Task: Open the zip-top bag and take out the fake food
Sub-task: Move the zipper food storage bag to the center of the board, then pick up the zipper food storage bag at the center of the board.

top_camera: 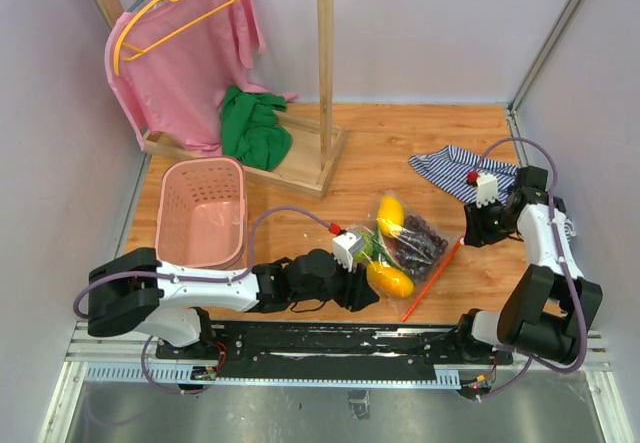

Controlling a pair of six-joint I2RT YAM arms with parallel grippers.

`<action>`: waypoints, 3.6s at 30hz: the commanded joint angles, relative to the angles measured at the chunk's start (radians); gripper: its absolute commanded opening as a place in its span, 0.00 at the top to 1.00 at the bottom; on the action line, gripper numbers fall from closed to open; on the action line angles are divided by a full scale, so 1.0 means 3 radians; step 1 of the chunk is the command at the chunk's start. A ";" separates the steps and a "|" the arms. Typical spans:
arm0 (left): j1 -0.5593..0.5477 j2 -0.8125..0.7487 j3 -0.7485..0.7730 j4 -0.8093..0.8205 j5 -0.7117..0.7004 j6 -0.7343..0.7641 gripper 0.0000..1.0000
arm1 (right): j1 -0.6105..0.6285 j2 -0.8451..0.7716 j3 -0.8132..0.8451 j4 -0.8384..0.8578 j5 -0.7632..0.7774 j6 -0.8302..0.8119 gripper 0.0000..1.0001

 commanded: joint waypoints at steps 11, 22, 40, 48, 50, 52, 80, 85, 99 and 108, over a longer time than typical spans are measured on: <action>-0.0141 0.0354 -0.0432 0.0950 -0.0690 -0.0870 0.27 | 0.0196 0.0788 0.0041 -0.0217 0.0004 -0.0019 0.81; 0.0132 0.0657 -0.0165 0.0812 -0.0778 -0.0573 0.28 | 0.0804 0.0920 0.0219 -0.0248 -0.0589 0.0119 0.77; 0.0413 -0.0587 -0.0229 -0.0169 -0.0688 0.0247 0.27 | 0.1164 0.0374 0.0423 -0.0609 -0.1176 -0.0267 0.49; -0.0459 -0.0239 0.0348 -0.0527 -0.1569 0.0739 0.28 | 0.0969 -0.0095 0.0325 -0.0450 -0.1072 -0.0195 0.37; -0.0657 0.0205 0.0703 -0.0781 -0.2006 0.0923 0.28 | 0.0865 -0.0146 0.0302 -0.0386 -0.1021 -0.0126 0.35; -0.0779 0.0576 0.1087 -0.1182 -0.2366 0.0925 0.27 | 0.0728 -0.0180 0.0295 -0.0322 -0.0960 -0.0029 0.34; -0.0999 0.3123 0.3292 -0.3677 -0.3472 0.0157 0.36 | 0.0146 -0.0249 0.0216 -0.0205 -0.1049 0.0137 0.32; -0.0918 0.2916 0.3120 -0.3240 -0.3274 0.0345 0.69 | 0.0141 -0.0216 0.0248 -0.0295 -0.1324 0.0060 0.29; -0.0487 0.1335 0.1987 -0.1965 -0.2235 0.0932 1.00 | 0.0112 -0.0460 0.0273 -0.0405 -0.1600 -0.0121 0.18; -0.0098 0.0343 0.1396 -0.1515 -0.1551 0.1050 1.00 | 0.0014 -0.0544 0.0497 -0.0927 -0.2588 -0.0715 0.05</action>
